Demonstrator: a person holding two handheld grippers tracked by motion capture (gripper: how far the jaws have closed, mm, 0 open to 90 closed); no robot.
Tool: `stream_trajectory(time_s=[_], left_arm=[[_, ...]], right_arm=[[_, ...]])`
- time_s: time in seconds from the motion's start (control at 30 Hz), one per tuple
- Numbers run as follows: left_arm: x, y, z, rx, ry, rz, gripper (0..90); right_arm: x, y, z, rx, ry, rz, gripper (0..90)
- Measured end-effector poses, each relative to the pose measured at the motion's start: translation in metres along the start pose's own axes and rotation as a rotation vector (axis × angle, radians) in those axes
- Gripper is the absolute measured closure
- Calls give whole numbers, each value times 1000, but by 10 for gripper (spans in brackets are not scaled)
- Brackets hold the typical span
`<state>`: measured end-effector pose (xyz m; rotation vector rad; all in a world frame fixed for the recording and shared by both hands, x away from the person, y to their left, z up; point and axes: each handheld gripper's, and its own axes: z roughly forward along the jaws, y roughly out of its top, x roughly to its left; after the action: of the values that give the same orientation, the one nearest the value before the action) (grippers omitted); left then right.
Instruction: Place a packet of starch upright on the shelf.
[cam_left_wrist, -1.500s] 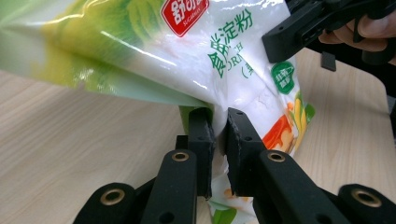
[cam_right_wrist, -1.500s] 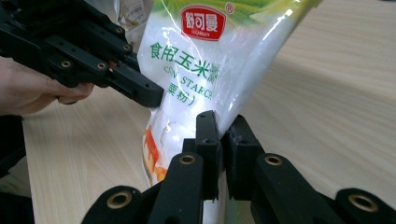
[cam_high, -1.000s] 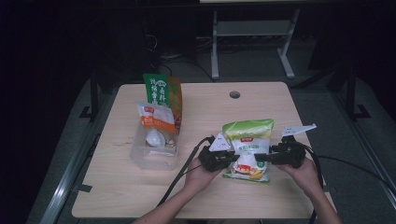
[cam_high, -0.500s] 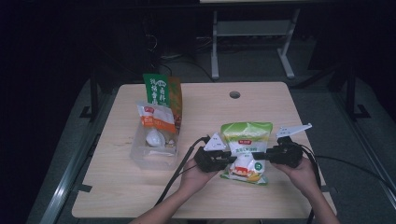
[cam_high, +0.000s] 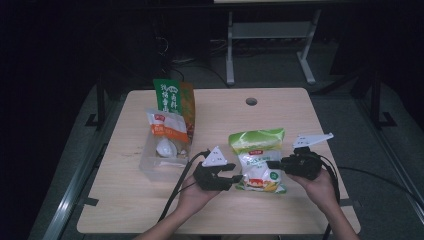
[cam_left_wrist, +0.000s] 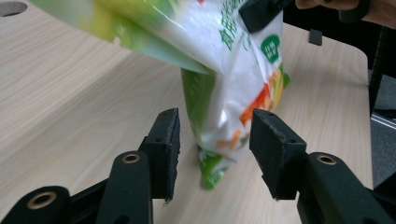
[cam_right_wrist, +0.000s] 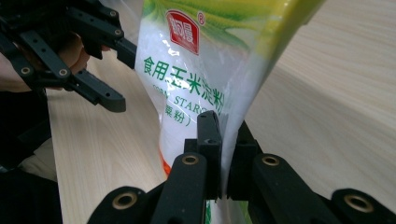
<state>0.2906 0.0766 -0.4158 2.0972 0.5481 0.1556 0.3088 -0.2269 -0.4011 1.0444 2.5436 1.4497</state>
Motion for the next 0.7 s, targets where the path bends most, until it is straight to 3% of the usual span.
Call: stream_trajectory(time_s=[0.3, 0.7], left_arm=[[-3, -13, -17, -1, -6, -25, 495], [-6, -29, -37, 6, 1, -20, 459]], right_arm=[[8, 15, 5, -22, -17, -10, 869], [18, 40, 16, -28, -13, -28, 871]])
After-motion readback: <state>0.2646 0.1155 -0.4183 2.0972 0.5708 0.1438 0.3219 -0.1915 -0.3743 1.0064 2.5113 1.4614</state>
